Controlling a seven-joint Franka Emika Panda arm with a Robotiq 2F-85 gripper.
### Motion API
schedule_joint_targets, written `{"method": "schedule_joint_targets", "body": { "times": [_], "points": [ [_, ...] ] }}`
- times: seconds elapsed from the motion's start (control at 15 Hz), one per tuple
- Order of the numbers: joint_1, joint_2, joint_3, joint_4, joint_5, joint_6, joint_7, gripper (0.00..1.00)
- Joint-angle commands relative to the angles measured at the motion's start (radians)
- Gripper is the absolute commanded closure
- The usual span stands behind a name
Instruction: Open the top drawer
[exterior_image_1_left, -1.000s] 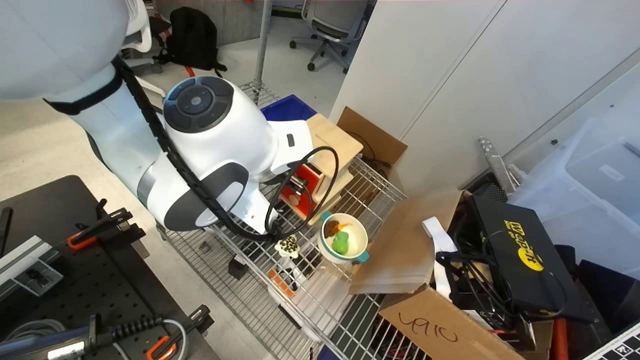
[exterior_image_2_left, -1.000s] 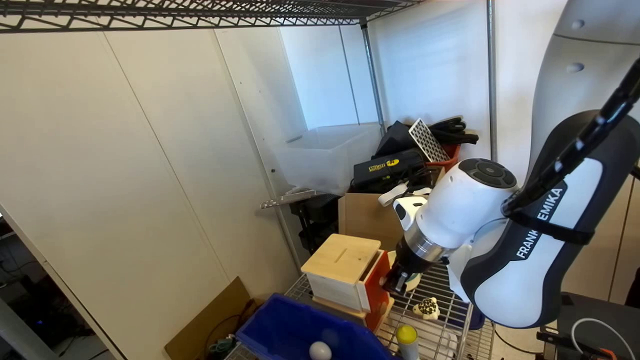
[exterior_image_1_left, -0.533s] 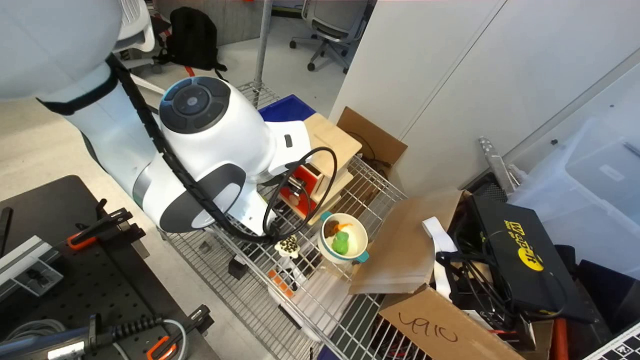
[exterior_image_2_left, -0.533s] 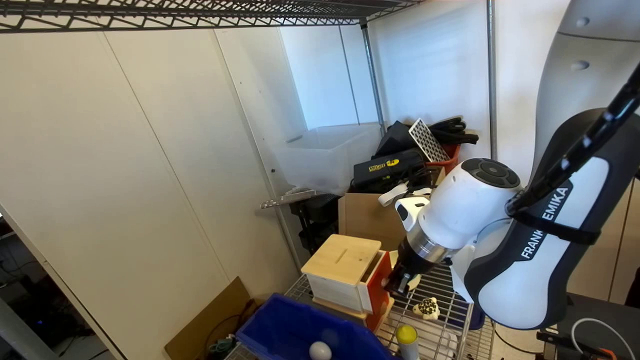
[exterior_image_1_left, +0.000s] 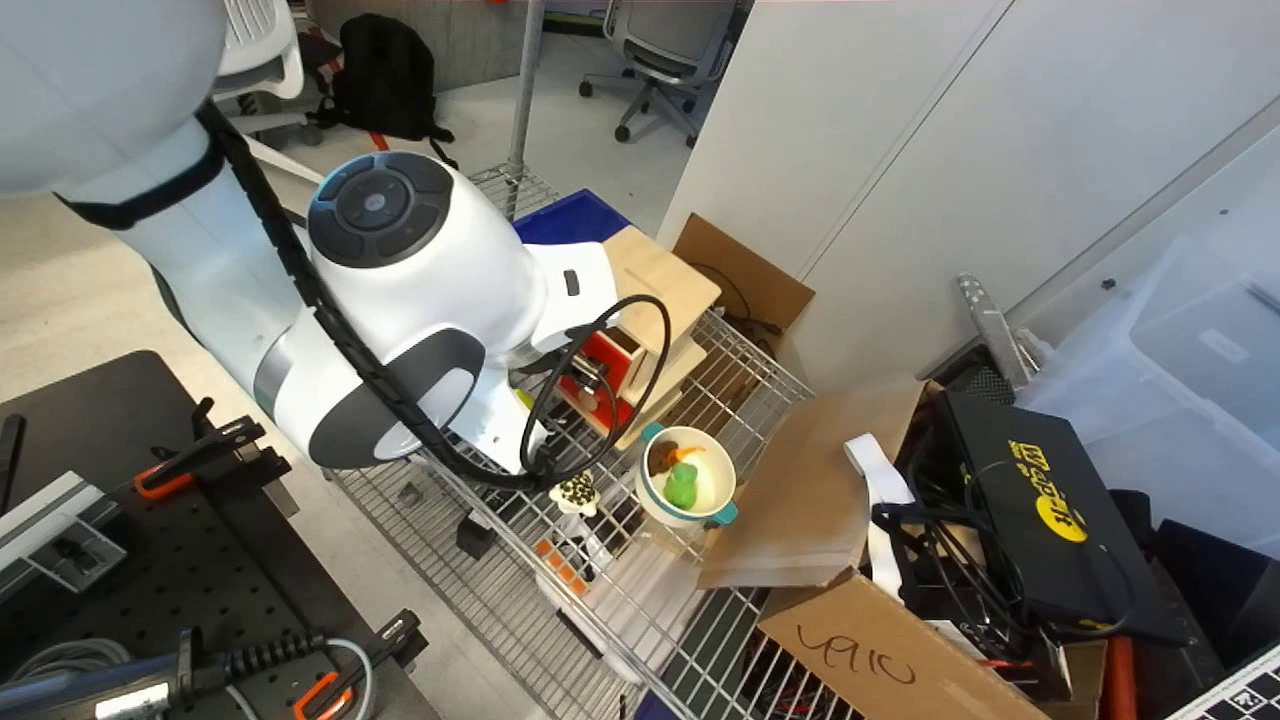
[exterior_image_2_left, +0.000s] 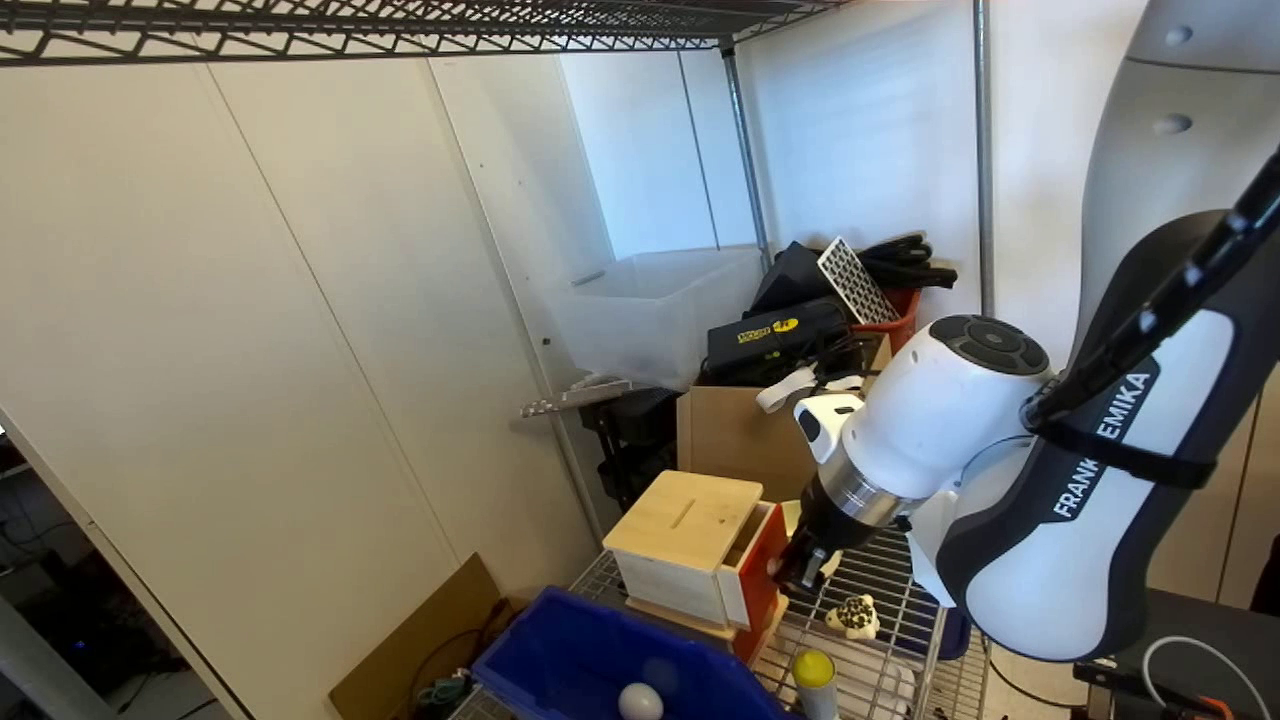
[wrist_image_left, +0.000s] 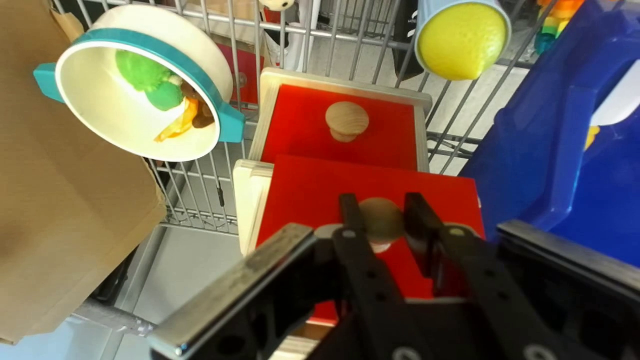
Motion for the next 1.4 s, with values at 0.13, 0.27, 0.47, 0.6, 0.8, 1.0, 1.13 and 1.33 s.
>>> {"method": "schedule_joint_targets", "body": {
  "times": [0.13, 0.27, 0.47, 0.6, 0.8, 1.0, 1.13, 1.33],
  "points": [
    [0.008, -0.029, -0.007, -0.031, 0.001, 0.002, -0.012, 0.93],
    [0.01, -0.029, -0.009, -0.03, 0.004, 0.0, -0.011, 0.93],
    [0.009, -0.03, -0.009, -0.03, 0.006, 0.001, -0.009, 0.93],
    [0.012, -0.029, -0.015, -0.028, 0.011, 0.002, -0.01, 0.93],
    [0.017, -0.026, -0.03, -0.021, 0.024, 0.005, -0.008, 0.93],
    [0.016, -0.025, -0.037, -0.018, 0.028, 0.005, -0.006, 0.93],
    [0.017, -0.025, -0.043, -0.017, 0.031, 0.004, -0.006, 0.93],
    [0.022, -0.024, -0.049, -0.016, 0.035, 0.003, -0.007, 0.93]
  ]
}}
